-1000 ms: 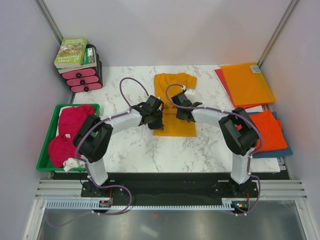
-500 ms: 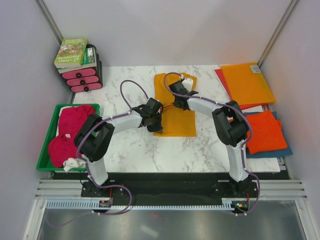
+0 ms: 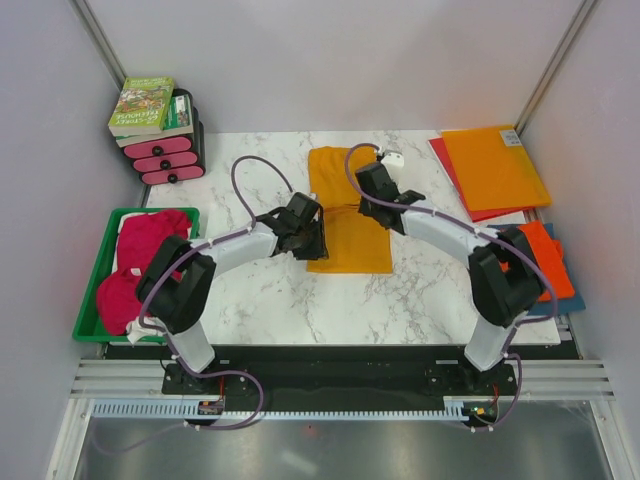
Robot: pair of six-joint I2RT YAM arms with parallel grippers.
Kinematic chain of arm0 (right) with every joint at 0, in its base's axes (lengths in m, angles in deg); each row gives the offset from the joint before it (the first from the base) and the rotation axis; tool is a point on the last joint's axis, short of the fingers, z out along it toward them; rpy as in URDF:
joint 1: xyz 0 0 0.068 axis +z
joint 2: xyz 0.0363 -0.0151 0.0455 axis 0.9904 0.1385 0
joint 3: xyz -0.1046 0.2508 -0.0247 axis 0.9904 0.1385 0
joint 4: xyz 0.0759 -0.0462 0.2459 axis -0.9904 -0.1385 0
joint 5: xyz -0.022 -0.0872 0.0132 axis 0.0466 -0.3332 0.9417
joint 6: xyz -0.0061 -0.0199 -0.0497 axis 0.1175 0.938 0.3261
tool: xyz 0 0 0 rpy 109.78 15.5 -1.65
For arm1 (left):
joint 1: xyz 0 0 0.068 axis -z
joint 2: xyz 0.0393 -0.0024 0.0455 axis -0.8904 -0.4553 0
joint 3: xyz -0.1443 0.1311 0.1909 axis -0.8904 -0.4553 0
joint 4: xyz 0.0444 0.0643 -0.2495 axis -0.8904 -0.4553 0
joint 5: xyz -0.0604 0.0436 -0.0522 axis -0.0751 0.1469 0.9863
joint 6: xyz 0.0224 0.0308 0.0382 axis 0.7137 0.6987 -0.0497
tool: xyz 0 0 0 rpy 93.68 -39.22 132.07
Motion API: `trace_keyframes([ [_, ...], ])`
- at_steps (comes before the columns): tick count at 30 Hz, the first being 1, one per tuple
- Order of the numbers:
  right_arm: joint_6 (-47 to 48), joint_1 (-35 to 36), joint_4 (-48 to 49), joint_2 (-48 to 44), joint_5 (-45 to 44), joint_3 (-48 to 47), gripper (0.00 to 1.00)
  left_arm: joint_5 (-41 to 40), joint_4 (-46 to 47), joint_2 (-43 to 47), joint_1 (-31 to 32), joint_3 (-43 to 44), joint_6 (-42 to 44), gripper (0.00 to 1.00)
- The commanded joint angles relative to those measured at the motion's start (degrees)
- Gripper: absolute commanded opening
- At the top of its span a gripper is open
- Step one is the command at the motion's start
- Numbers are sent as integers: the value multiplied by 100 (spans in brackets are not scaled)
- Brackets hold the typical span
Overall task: Fold and stack the t-shirts
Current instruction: Fold the folded rectangular tshirt in 1/3 of the way
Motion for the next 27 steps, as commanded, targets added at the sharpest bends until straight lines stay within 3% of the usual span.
trace_keyframes([
  [1, -100, 257, 228, -913, 185, 815, 31, -171, 237, 267, 25, 97, -8, 39],
  [5, -364, 328, 307, -914, 150, 1483, 19, -250, 158, -171, 16, 291, 54, 27],
  [8, -453, 336, 377, -590, 133, 1573, 10, -259, 114, -549, 16, 537, 142, 24],
  [15, -576, 380, 386, 35, 159, 1476, 5, -364, -298, -1157, -10, 1144, 195, 21],
  [20, -734, 547, 333, -219, 176, 1950, 5, -434, -352, -728, -1, 425, -164, 12],
  [27, -1366, 1337, 96, -940, -16, 2846, 5, -496, -457, 362, 174, -1052, -613, 9],
])
